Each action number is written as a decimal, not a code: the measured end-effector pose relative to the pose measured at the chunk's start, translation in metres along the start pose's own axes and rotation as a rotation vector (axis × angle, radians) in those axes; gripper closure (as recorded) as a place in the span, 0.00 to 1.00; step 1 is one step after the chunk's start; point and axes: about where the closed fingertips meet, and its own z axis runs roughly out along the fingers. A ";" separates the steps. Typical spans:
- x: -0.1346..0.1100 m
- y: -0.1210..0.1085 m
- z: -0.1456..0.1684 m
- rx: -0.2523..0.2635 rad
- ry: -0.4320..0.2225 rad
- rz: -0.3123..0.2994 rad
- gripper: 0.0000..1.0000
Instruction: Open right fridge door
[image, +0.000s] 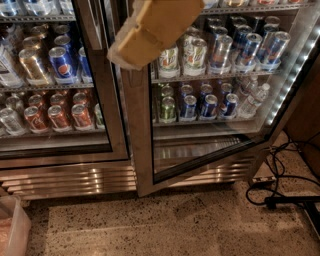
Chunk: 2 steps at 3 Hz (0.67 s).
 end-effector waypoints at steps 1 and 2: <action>0.000 0.000 0.000 0.000 0.000 0.000 0.00; 0.000 0.000 0.000 0.000 0.000 0.000 0.00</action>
Offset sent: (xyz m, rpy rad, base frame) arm -0.0147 0.0258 -0.1272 0.3361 0.2452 -0.1650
